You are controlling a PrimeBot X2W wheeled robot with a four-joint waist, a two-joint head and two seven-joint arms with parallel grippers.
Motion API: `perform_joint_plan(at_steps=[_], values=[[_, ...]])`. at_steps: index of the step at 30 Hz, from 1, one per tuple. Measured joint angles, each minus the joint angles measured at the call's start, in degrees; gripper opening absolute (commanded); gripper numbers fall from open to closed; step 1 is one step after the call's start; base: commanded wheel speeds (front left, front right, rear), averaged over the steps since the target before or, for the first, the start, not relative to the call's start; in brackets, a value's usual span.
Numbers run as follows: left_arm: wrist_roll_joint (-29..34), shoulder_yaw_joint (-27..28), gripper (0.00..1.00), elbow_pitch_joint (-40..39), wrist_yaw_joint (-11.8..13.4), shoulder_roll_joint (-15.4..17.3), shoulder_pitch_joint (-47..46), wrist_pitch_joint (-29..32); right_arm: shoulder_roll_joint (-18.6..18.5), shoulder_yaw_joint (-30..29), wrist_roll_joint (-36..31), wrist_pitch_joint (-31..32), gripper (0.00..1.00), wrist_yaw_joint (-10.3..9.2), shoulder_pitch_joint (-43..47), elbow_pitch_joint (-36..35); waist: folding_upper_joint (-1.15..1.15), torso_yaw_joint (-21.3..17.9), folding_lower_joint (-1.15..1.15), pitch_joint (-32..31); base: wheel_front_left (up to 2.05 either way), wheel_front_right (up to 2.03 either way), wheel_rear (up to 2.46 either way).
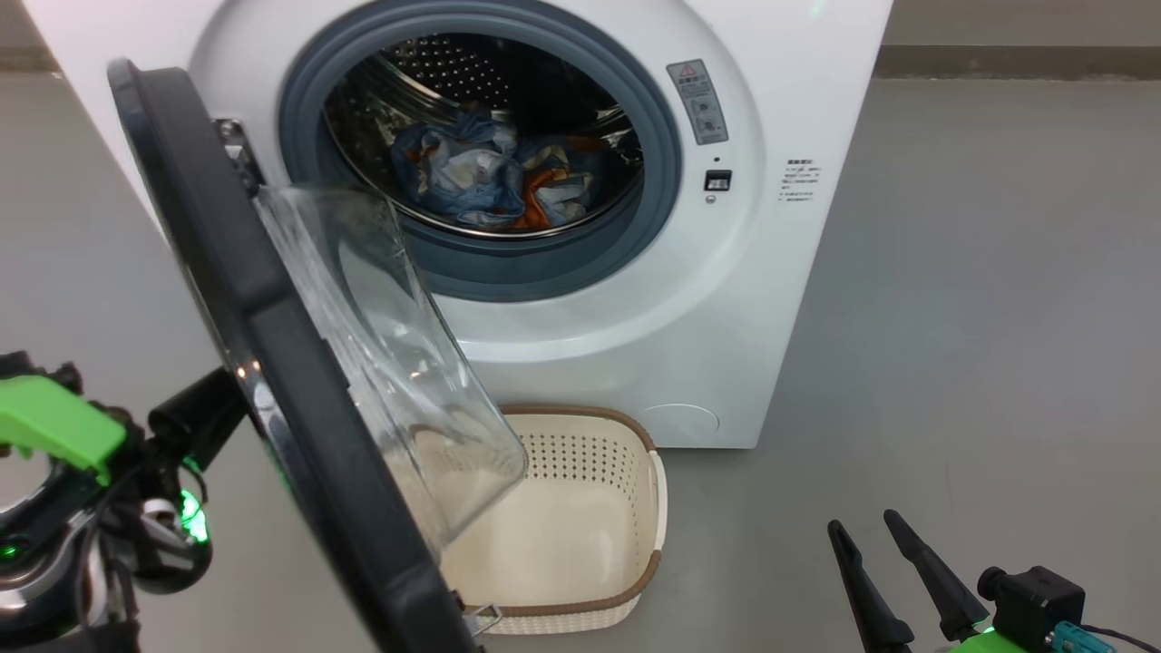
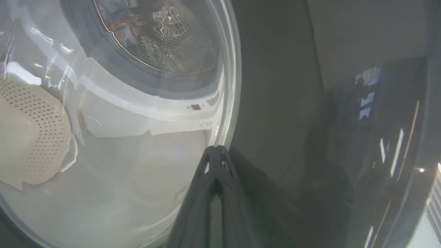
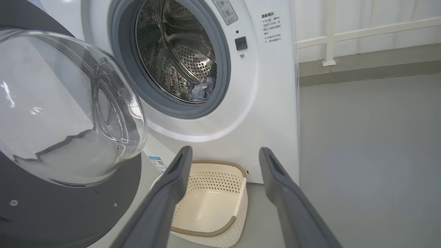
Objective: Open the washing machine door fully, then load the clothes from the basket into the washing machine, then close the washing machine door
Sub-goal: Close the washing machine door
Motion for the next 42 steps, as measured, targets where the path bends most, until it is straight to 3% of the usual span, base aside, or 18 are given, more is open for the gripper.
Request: perform_joint_plan(at_steps=[9, 20, 42], values=[[-2.0, -5.2, 0.0, 5.6, -3.6, -0.1, -3.7, -7.5, -0.1, 0.4, 0.0, 0.0, 1.0, 0.0, -0.2, 0.0, 0.0, -2.7, 0.0, 0.4, 0.0, 0.0, 0.0], [-4.1, -7.0, 0.0, 12.9, -7.6, -0.2, -7.8, -12.2, -0.3, 0.8, 0.0, 0.0, 1.0, 0.0, -0.4, 0.2, 0.0, -5.7, 0.0, 0.7, 0.0, 0.0, 0.0], [-5.0, -8.0, 0.0, 20.7, -12.1, -0.5, -10.9, -15.4, -0.5, 1.5, 0.0, 0.0, 1.0, 0.0, -0.4, 0.4, 0.0, -7.6, 0.0, 0.2, 0.0, 0.0, 0.0]])
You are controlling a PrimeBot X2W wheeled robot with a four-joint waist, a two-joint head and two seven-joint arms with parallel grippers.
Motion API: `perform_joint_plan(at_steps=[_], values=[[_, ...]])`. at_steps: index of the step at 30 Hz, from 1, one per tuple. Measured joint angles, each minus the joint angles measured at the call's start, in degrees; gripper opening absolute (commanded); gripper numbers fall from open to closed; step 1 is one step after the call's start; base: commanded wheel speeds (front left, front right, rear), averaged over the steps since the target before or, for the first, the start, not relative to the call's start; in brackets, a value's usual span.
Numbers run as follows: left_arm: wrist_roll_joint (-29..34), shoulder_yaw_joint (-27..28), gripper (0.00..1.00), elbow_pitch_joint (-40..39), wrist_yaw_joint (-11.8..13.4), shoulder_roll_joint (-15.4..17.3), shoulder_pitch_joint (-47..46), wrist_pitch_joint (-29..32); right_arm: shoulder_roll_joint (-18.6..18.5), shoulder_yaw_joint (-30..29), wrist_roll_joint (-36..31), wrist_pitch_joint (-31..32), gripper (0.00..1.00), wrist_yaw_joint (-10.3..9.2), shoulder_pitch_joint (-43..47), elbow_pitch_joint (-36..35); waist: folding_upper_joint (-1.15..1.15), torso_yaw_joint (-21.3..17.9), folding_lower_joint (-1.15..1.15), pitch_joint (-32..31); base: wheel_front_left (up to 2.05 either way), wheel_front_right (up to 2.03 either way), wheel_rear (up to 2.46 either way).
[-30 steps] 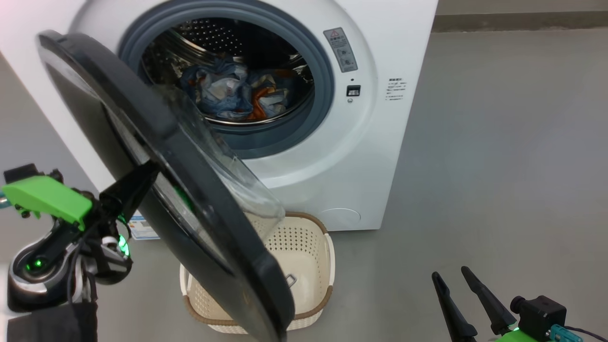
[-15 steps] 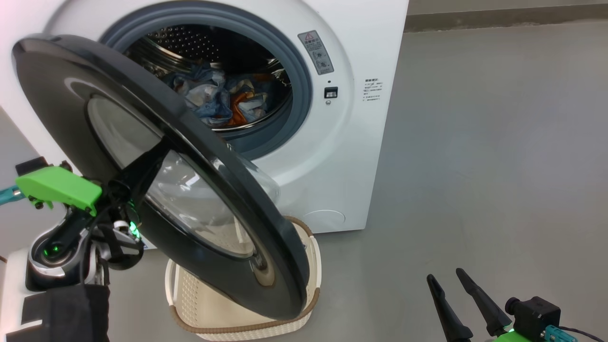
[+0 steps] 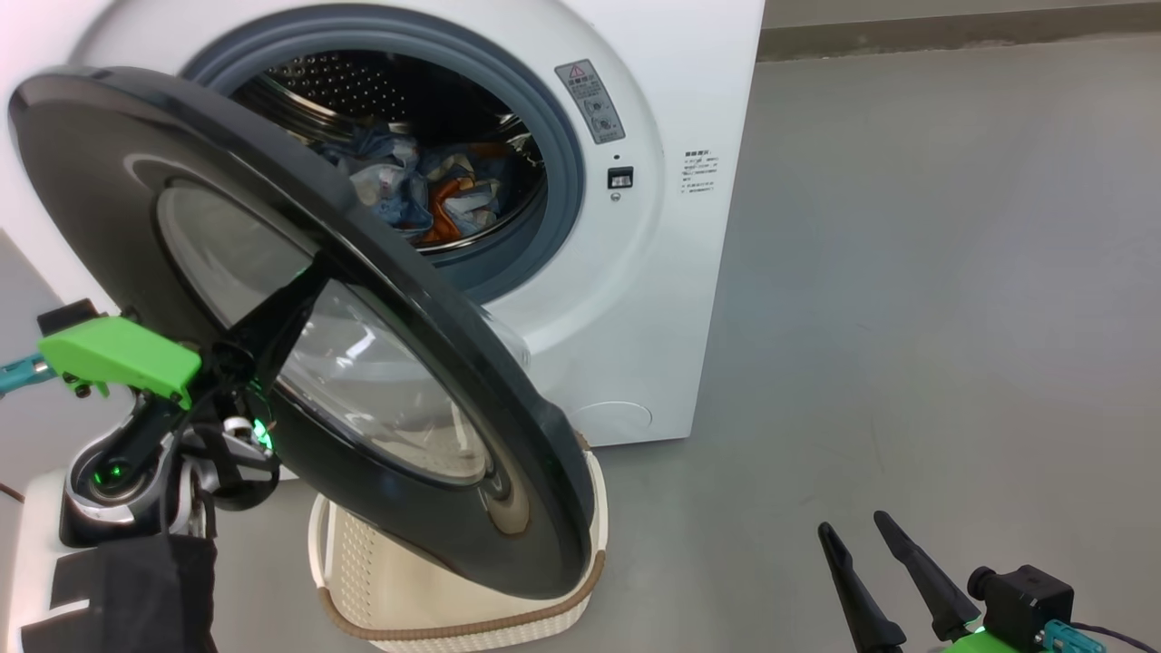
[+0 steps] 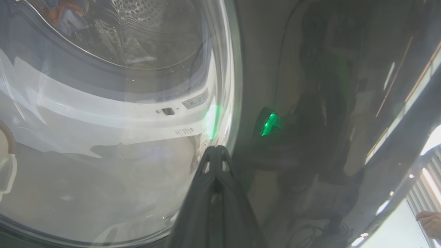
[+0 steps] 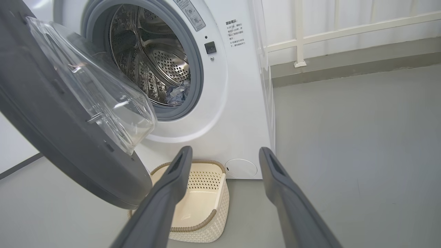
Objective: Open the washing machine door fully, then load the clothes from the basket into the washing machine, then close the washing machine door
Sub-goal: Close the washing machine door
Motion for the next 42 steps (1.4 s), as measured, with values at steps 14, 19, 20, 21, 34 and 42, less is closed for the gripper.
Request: perform_joint_plan(at_steps=[14, 19, 20, 21, 34, 42], values=[[3.1, -0.5, 0.27, -6.3, -1.0, 1.1, 4.0, -1.7, 0.0, -1.3, 0.0, 0.0, 1.0, 0.0, 0.1, -0.1, 0.0, 2.0, 0.0, -0.7, 0.0, 0.0, 0.0], [6.6, -1.7, 1.0, -10.9, -3.4, 2.5, 8.2, -2.9, -0.1, -1.5, 0.0, 0.0, 1.0, 0.0, 0.2, -0.3, 0.0, 2.6, 0.0, -0.8, 0.0, 0.0, 0.0], [7.7, -2.1, 1.0, -11.6, -3.9, 2.8, 9.1, -3.2, -0.1, -1.5, 0.0, 0.0, 1.0, 0.0, 0.2, -0.3, 0.0, 2.7, 0.0, -0.8, 0.0, 0.0, 0.0], [9.3, -2.6, 1.0, -12.4, -4.5, 3.2, 10.2, -3.8, -0.1, -1.6, 0.0, 0.0, 1.0, 0.0, 0.2, -0.4, 0.0, 2.8, 0.0, -0.9, 0.0, 0.0, 0.0], [31.4, -11.0, 1.0, -19.3, -10.6, 10.0, 22.2, -19.3, -0.4, -2.5, 0.0, 0.0, 1.0, 0.0, 0.5, -0.8, 0.0, 3.6, 0.0, -1.3, 0.0, 0.0, 0.0], [41.6, -17.5, 1.0, -18.6, -10.8, 13.0, 27.9, -33.2, -0.7, -2.8, 0.0, 0.0, 1.0, 0.0, 0.5, -1.0, 0.0, 3.6, 0.0, -1.1, 0.0, 0.0, 0.0]])
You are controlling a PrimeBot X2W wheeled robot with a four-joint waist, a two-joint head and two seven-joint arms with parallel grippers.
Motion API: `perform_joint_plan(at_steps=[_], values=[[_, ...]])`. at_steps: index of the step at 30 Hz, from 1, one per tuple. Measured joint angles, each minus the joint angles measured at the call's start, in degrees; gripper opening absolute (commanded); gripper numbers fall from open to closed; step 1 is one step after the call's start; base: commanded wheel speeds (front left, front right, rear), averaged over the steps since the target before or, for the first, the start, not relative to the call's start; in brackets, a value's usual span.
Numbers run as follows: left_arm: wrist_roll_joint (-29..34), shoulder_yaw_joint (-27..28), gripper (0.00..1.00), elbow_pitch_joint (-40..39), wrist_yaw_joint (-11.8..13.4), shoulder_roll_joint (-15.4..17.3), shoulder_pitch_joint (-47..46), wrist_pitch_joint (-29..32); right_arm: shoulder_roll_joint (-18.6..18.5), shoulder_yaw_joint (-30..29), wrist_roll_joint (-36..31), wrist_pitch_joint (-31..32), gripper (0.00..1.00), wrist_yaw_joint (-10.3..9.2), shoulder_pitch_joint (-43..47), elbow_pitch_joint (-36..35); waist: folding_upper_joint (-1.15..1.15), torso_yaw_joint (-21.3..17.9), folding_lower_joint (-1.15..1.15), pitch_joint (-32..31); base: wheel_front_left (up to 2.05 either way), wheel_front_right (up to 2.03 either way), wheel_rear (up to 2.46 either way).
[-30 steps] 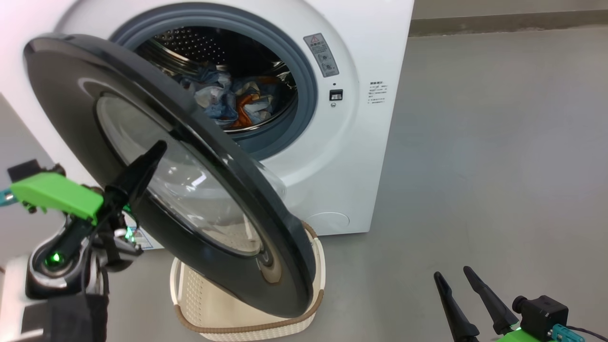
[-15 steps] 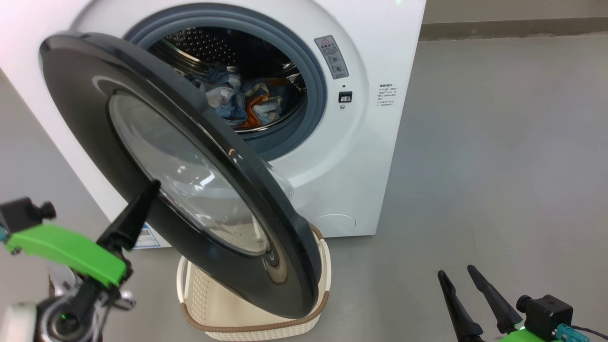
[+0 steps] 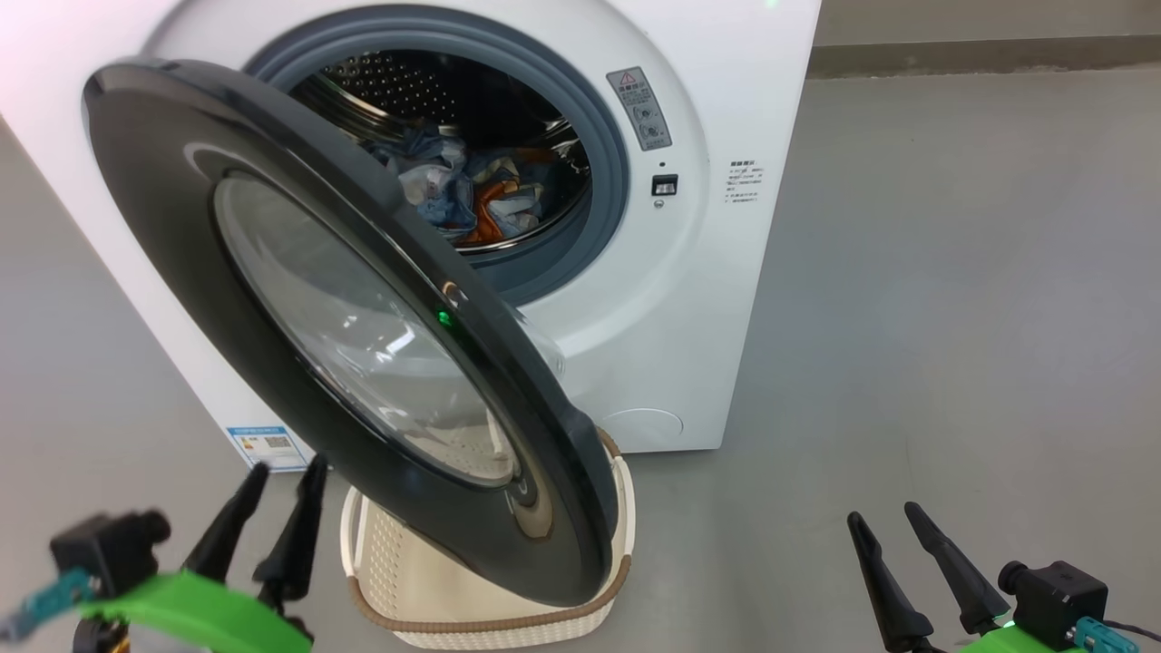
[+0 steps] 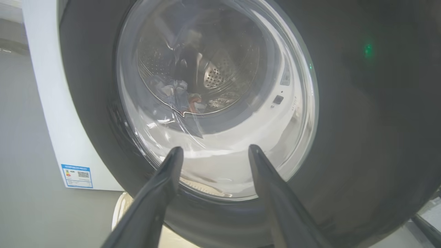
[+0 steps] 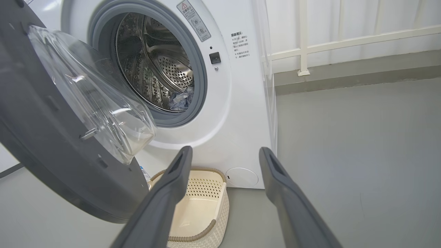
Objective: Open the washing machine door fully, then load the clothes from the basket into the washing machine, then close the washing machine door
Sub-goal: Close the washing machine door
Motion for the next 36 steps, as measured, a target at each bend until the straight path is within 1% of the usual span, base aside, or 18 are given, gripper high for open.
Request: perform_joint_plan(at_steps=[4, 7, 11, 15, 16, 19, 20, 23, 27, 36], values=[[4.1, -1.0, 1.0, 3.4, 0.0, 0.2, 2.4, -7.8, -0.1, 0.0, 0.0, 0.0, 1.0, 0.0, 0.0, 0.0, 0.0, -0.2, 0.0, 0.0, 0.0, 0.0, 0.0], [6.7, -1.9, 1.0, 6.6, -0.3, 0.2, 4.2, -12.7, -0.5, -0.1, 0.0, 0.0, 1.0, 0.0, 0.1, -0.1, 0.0, -0.3, 0.0, 0.0, 0.0, 0.0, 0.0], [9.5, -2.3, 1.0, 10.1, -0.3, -0.4, 5.6, -16.5, -0.5, -0.2, 0.0, 0.0, 1.0, 0.0, 0.6, -0.1, 0.0, -0.3, 0.0, 0.0, 0.0, 0.0, 0.0], [14.8, -1.3, 1.0, 11.3, -0.3, -2.1, 5.9, -17.3, -0.5, -0.2, 0.0, 0.0, 1.0, 0.0, 1.2, 0.0, 0.0, -0.1, 0.0, 0.0, 0.0, 0.0, 0.0], [18.0, 1.0, 1.0, 10.2, -0.3, -3.6, 6.3, -17.3, -0.5, -0.2, 0.0, 0.0, 1.0, 0.0, 1.2, 0.0, 0.0, -0.1, 0.0, 0.0, 0.0, 0.0, 0.0], [21.7, 3.9, 1.0, 8.7, -0.3, -5.9, 8.2, -17.3, -0.5, -0.2, 0.0, 0.0, 1.0, 0.0, 1.2, 0.0, 0.0, -0.1, 0.0, 0.1, 0.0, 0.0, 0.0], [21.7, 3.9, 1.0, 8.7, -0.3, -5.9, 8.2, -17.3, -0.5, -0.2, 0.0, 0.0, 1.0, 0.0, 1.2, 0.0, 0.0, -0.1, 0.0, 0.1, 0.0, 0.0, 0.0], [24.0, 4.5, 1.0, 8.2, -0.3, -7.3, 9.7, -17.3, -0.3, -0.2, 0.0, 0.0, 1.0, 0.0, 1.2, 0.1, 0.0, -0.1, 0.0, 0.2, 0.0, 0.0, 0.0], [24.6, 6.2, 1.0, 7.1, -0.3, -8.7, 10.5, -17.3, -0.2, -0.3, 0.0, 0.0, 1.0, 0.0, 1.2, 0.3, 0.0, -0.3, 0.0, 0.2, 0.0, 0.0, 0.0], [25.0, 6.4, 1.0, 6.6, -0.3, -9.2, 12.2, -17.3, -0.2, -0.5, -0.1, 0.0, 1.0, 0.0, 1.2, 0.4, 0.0, -0.3, 0.0, 0.2, 0.0, 0.0, 0.0]])
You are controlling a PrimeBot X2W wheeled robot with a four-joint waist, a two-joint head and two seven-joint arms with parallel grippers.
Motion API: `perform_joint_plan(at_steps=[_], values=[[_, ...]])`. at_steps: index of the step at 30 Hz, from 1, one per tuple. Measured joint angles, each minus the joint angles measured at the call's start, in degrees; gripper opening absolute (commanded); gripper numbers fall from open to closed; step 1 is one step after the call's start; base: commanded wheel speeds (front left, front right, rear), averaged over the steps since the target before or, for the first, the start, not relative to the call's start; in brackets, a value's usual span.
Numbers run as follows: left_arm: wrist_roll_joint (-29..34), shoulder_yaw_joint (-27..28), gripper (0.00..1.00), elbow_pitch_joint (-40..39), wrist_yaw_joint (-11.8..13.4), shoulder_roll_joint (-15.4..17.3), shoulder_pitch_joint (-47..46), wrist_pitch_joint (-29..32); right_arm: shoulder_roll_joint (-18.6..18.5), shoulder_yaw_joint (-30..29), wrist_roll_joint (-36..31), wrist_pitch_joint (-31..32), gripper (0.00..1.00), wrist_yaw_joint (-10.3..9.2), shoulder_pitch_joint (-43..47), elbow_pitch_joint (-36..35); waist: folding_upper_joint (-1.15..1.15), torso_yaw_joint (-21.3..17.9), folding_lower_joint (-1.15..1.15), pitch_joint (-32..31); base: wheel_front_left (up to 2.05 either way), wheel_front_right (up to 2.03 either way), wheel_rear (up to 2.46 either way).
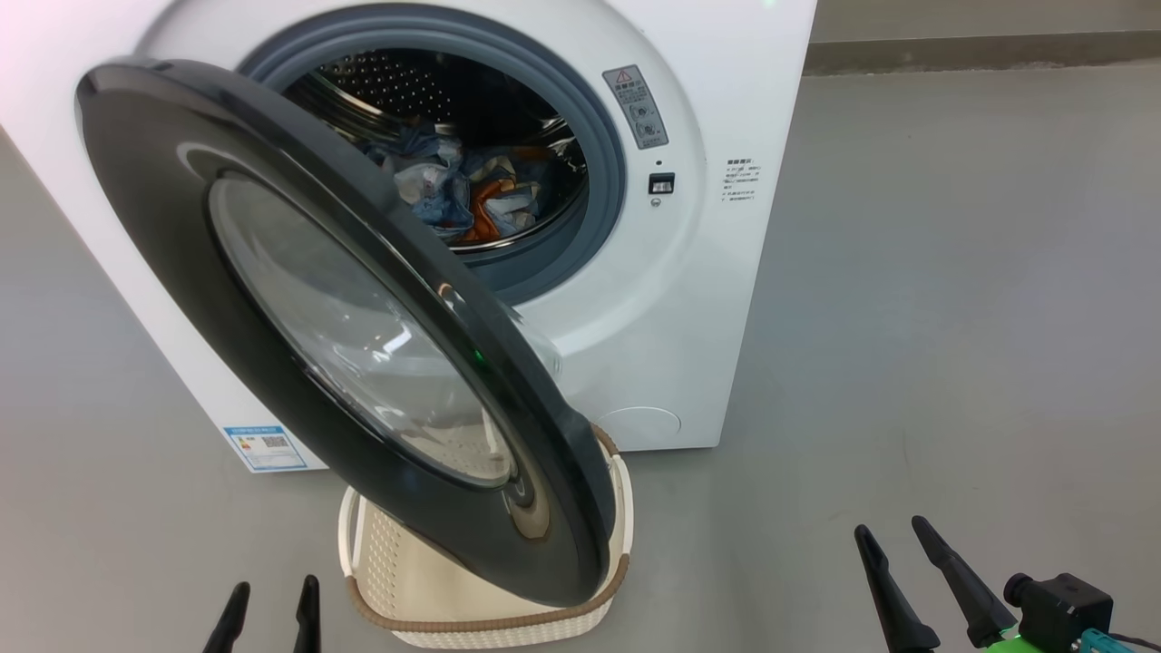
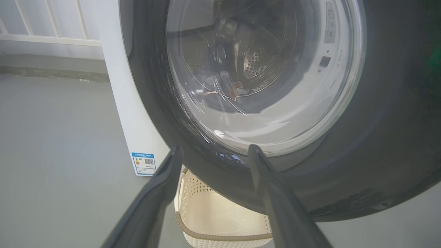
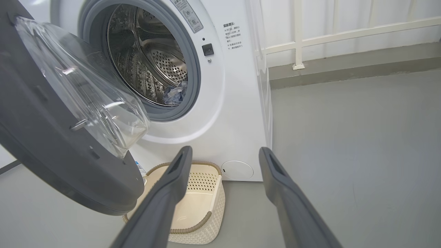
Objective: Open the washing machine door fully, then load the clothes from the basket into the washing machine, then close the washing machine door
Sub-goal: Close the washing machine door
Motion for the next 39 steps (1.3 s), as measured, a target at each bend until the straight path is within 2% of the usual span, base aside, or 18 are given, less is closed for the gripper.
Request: perform_joint_plan(at_steps=[18, 19, 20, 22, 33, 39], values=[[0.0, -0.1, 1.0, 0.0, 0.0, -0.4, 0.2, 0.0, 0.1, -0.2, 0.0, 0.0, 1.0, 0.0, 0.0, 0.1, 0.0, 0.1, 0.0, -0.1, 0.0, 0.0, 0.0], [0.0, -0.1, 1.0, -0.1, 0.0, -0.4, 0.2, 0.0, 0.2, -0.3, 0.0, 0.0, 0.95, 0.0, 0.0, 0.1, 0.0, 0.1, 0.0, -0.1, 0.0, 0.0, 0.0], [0.0, -0.1, 1.0, -0.1, 0.0, -0.4, 0.2, 0.0, 0.3, -0.3, 0.0, 0.0, 0.42, 0.0, 0.0, 0.1, 0.0, 0.1, 0.0, -0.1, 0.0, 0.0, 0.0], [0.0, 0.0, 1.0, -0.1, 0.0, -0.4, 0.2, 0.0, 0.4, -0.5, 0.0, 0.0, 0.0, 0.0, 0.0, 0.2, 0.0, 0.2, 0.0, -0.1, 0.0, 0.0, 0.0], [0.0, 0.1, 1.0, -0.2, 0.0, -0.7, 0.2, 0.0, 0.6, -1.3, -1.0, 0.0, 0.0, 0.0, 0.0, 0.2, 0.0, 0.4, 0.0, -0.1, 0.0, 0.0, 0.0], [0.0, 0.1, 1.0, -0.4, 0.0, -0.7, 0.2, 0.0, 0.4, -0.3, -1.9, 0.0, 0.0, 0.0, -1.1, -2.5, 0.0, 0.5, 0.0, -0.1, 0.0, 0.0, 0.0]])
